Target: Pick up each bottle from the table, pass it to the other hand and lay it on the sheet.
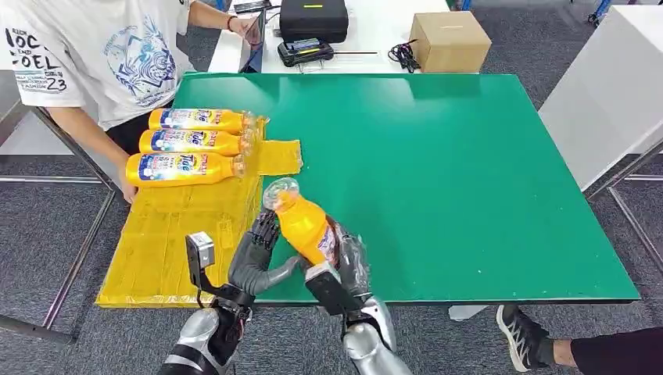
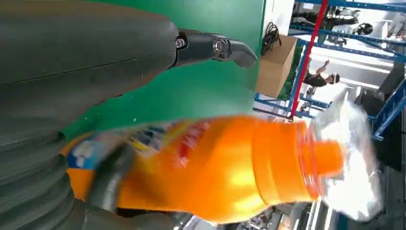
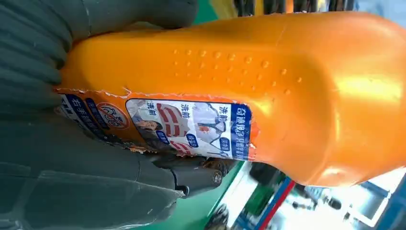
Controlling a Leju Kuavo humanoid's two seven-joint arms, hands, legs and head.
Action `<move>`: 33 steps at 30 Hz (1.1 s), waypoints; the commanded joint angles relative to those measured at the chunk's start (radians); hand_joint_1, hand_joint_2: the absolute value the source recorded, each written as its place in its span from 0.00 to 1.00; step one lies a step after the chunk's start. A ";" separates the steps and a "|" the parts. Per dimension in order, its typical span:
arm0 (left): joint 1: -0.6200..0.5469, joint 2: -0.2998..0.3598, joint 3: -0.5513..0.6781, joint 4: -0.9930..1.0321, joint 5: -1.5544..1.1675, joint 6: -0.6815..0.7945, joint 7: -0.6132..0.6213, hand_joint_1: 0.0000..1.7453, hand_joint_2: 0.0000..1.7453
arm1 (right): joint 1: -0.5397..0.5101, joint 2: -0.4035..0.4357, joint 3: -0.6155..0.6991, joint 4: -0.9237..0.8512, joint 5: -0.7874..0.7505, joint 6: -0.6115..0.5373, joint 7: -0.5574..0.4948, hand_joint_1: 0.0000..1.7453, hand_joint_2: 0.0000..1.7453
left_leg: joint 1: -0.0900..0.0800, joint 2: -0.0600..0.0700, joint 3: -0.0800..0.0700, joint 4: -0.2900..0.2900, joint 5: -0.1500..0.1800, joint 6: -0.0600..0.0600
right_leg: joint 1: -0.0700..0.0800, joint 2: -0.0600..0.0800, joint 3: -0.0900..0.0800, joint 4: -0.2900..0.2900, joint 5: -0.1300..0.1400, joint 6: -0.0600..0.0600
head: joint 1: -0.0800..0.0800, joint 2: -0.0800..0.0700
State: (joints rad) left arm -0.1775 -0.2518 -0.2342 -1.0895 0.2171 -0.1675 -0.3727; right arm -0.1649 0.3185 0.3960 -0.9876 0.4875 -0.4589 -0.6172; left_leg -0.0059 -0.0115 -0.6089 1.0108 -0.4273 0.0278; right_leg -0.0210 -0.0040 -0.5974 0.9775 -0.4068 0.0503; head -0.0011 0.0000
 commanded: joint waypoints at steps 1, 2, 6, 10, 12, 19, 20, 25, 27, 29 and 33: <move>-0.041 0.039 -0.049 0.044 -0.004 -0.011 0.014 0.00 1.00 | -0.093 0.008 0.090 0.152 0.002 0.008 0.017 1.00 1.00 | 0.001 0.002 0.004 -0.001 -0.001 -0.002 | 0.001 0.001 0.004 -0.001 -0.001 -0.002 | 0.000 0.000; -0.041 0.041 -0.052 0.046 -0.001 -0.021 0.016 0.00 1.00 | -0.099 0.007 0.096 0.159 0.001 0.009 0.019 1.00 1.00 | 0.001 0.001 0.003 -0.001 -0.001 -0.001 | 0.001 0.001 0.002 -0.001 0.000 -0.002 | 0.000 0.000; -0.039 0.045 -0.058 0.047 0.007 -0.043 0.024 0.00 1.00 | -0.109 0.007 0.109 0.179 -0.002 0.014 0.027 1.00 1.00 | 0.002 0.003 0.005 0.000 -0.002 -0.002 | 0.002 0.002 0.004 -0.001 -0.001 -0.003 | 0.000 0.000; -0.039 0.046 -0.060 0.049 0.007 -0.046 0.026 0.00 1.00 | -0.118 0.012 0.128 0.198 0.011 0.018 0.028 1.00 1.00 | 0.003 0.003 0.006 0.000 -0.003 -0.003 | 0.003 0.002 0.005 -0.001 -0.001 -0.004 | 0.000 0.000; -0.046 0.042 -0.058 0.060 0.009 -0.043 0.028 0.00 1.00 | -0.126 0.019 0.156 0.221 0.030 0.023 0.033 1.00 1.00 | 0.002 0.003 0.005 0.000 -0.002 -0.002 | 0.002 0.002 0.004 -0.001 -0.001 -0.003 | 0.000 0.000; -0.066 0.037 -0.051 0.094 0.030 -0.064 0.028 0.00 1.00 | -0.151 0.031 0.236 0.306 0.085 0.026 0.058 1.00 1.00 | 0.001 0.002 0.003 0.000 -0.001 -0.002 | 0.002 0.001 0.003 -0.001 -0.001 -0.002 | 0.000 0.000; -0.065 0.036 -0.052 0.094 0.031 -0.064 0.027 0.00 1.00 | -0.151 0.031 0.239 0.309 0.084 0.030 0.058 1.00 1.00 | 0.002 0.002 0.005 0.001 -0.002 -0.003 | 0.003 0.001 0.005 0.000 -0.002 -0.003 | 0.000 0.000; -0.064 0.039 -0.056 0.090 0.030 -0.073 0.021 0.00 1.00 | -0.156 0.031 0.248 0.318 0.082 0.034 0.059 1.00 1.00 | 0.002 0.002 0.004 0.000 -0.002 -0.002 | 0.003 0.001 0.004 0.000 -0.001 -0.003 | 0.000 0.000; -0.060 0.038 -0.047 0.088 0.043 -0.082 0.019 1.00 1.00 | -0.161 0.031 0.263 0.330 0.089 0.029 0.072 1.00 1.00 | 0.003 0.002 0.006 0.001 -0.003 -0.003 | 0.003 0.001 0.006 0.000 -0.002 -0.004 | 0.000 0.000; -0.060 0.038 -0.047 0.088 0.043 -0.082 0.019 1.00 1.00 | -0.161 0.031 0.263 0.330 0.089 0.029 0.072 1.00 1.00 | 0.002 0.001 0.003 0.000 -0.001 -0.002 | 0.002 0.000 0.003 -0.001 -0.001 -0.002 | 0.000 0.000; -0.055 0.028 -0.026 0.073 0.063 -0.086 -0.002 1.00 1.00 | -0.167 0.029 0.270 0.339 0.092 0.034 0.080 1.00 1.00 | 0.001 0.001 0.003 0.000 -0.001 -0.002 | 0.002 0.000 0.003 -0.001 -0.001 -0.002 | 0.000 0.000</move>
State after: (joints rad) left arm -0.1829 -0.2262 -0.2396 -1.0559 0.2651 -0.2289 -0.3605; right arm -0.2852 0.3281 0.5917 -0.7725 0.5657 -0.4402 -0.5505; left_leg -0.0058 -0.0114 -0.6087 1.0108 -0.4274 0.0278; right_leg -0.0209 -0.0039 -0.5974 0.9773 -0.4069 0.0503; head -0.0011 0.0000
